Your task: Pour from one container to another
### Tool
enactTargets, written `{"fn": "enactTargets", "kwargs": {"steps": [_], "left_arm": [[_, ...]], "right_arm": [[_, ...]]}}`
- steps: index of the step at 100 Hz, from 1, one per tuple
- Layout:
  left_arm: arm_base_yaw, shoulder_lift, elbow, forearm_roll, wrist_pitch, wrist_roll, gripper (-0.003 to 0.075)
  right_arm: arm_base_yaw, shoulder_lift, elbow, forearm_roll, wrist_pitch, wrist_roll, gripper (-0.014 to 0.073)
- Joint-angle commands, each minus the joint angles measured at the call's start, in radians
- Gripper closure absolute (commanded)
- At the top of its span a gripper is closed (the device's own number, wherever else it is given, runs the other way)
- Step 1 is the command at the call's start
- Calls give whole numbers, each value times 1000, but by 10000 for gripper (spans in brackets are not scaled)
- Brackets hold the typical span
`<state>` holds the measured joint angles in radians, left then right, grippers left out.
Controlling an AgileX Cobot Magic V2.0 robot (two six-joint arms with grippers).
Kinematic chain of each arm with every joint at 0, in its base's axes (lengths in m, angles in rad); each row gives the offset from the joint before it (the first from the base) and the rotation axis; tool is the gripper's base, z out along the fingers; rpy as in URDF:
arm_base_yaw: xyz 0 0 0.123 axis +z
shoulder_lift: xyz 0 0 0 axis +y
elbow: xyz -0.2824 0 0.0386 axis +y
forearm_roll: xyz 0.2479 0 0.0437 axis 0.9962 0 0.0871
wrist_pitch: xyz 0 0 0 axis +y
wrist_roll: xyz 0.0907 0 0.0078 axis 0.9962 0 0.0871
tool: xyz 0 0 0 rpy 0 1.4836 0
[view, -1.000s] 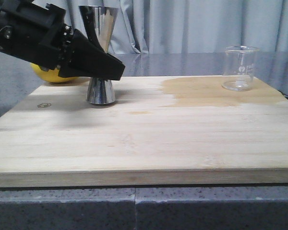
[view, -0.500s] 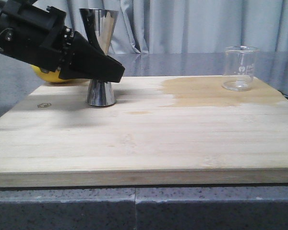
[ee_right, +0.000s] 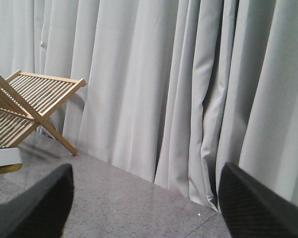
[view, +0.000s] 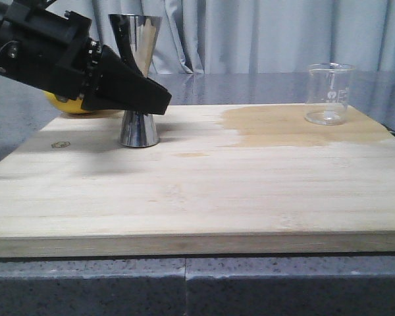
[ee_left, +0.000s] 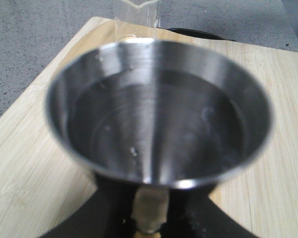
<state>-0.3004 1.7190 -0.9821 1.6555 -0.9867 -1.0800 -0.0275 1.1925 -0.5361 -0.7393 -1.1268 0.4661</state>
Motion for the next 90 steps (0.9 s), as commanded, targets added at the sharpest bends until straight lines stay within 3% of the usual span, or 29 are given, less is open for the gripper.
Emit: {"fn": "enactTargets", "kwargs": {"steps": [1,90], "left_arm": [[3,-32,-26,-54,-31,-10,722],[3,-19,-26,-54,-33,-10,721]], "right_arm": [[-6,-26,-22,30,-53,-1,50],[-6,-26,-22,30,-53,-1,50]]}}
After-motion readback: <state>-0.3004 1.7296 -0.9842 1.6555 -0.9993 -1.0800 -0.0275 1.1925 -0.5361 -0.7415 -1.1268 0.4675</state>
